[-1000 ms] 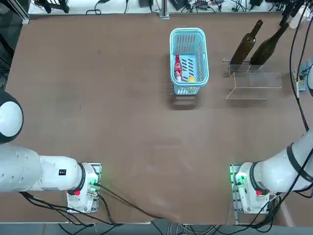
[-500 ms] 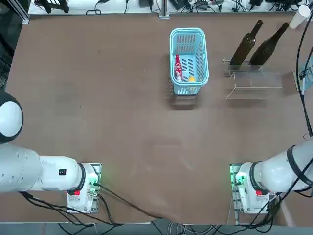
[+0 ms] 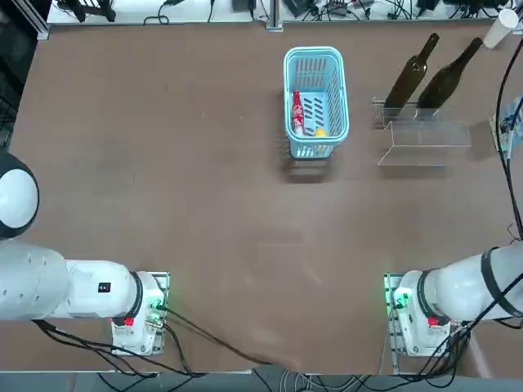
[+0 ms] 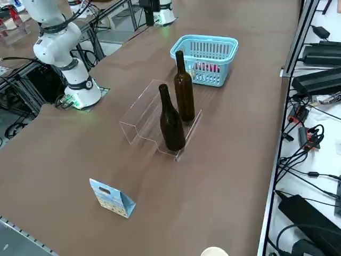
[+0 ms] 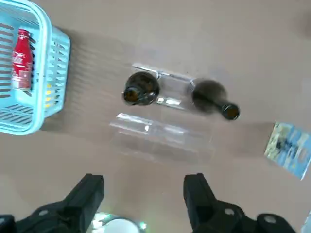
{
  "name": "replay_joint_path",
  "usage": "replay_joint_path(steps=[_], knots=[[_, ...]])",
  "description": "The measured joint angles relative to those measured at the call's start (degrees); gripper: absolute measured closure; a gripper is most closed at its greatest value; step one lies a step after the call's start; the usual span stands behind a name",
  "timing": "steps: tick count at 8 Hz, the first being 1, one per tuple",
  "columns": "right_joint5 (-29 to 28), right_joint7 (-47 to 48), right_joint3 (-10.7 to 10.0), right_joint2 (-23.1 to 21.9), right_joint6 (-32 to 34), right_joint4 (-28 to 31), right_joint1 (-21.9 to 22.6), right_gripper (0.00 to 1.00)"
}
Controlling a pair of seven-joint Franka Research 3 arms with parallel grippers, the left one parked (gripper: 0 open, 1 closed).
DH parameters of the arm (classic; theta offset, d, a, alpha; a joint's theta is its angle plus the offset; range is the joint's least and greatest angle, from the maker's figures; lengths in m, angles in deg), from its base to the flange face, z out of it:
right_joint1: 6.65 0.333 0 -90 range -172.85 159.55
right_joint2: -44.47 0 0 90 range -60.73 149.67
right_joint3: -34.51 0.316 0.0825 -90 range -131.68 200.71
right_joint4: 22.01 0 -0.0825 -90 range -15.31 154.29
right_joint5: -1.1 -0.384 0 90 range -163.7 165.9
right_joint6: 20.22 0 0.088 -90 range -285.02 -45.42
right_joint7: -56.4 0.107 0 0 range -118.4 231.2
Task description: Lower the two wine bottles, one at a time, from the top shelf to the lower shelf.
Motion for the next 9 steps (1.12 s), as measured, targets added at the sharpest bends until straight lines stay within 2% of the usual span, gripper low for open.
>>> replay_joint_path(steps=[2, 4, 6, 9], knots=[[0.0, 6.69, 2.2, -2.21, 2.22, 0.08, 0.09, 0.0], [0.0, 10.58, 3.44, -3.97, 2.29, 0.79, 0.12, 0.0], [0.0, 11.39, 3.61, -5.75, 0.01, 3.63, 0.1, 0.0], [0.13, 11.53, 3.27, -8.01, -6.57, 11.4, 0.02, 0.0]])
